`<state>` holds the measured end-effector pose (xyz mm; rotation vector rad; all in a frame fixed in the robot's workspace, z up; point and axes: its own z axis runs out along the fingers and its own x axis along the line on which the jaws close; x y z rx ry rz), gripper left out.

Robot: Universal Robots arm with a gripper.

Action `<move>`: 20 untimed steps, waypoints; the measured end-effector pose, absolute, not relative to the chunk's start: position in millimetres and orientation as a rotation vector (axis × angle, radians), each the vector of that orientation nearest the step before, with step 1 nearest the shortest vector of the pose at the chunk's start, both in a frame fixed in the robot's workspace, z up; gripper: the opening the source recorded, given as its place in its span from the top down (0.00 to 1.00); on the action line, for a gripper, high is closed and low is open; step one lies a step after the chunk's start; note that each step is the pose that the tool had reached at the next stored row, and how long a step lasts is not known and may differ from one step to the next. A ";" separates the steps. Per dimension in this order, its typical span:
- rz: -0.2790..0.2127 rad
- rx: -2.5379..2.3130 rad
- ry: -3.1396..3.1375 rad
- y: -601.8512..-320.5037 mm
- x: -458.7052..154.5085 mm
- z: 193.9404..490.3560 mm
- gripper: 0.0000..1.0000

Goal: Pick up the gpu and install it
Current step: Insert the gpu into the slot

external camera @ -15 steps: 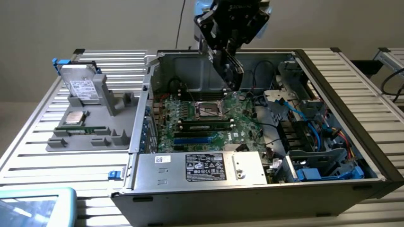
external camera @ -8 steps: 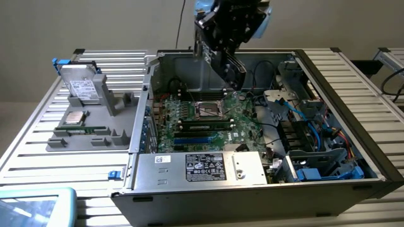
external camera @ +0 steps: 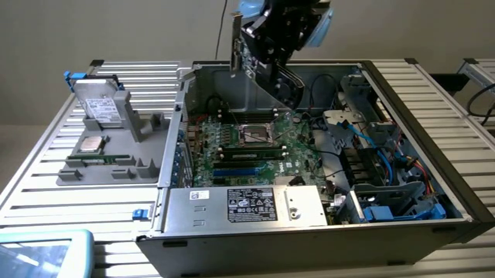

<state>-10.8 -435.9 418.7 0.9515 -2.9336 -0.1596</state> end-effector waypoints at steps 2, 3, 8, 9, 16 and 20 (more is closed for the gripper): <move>-0.162 0.992 -2.920 -435.9 -10.9 418.5 0.73; -0.162 1.017 -2.910 -436.0 -10.9 418.5 0.73; -0.158 1.149 -2.858 -436.0 -10.8 418.6 0.73; -0.157 1.174 -2.848 -436.0 -10.9 418.6 0.73; -0.153 1.357 -2.772 -435.9 -10.8 418.6 0.73; -0.141 1.462 -2.729 -436.0 -10.8 418.5 0.73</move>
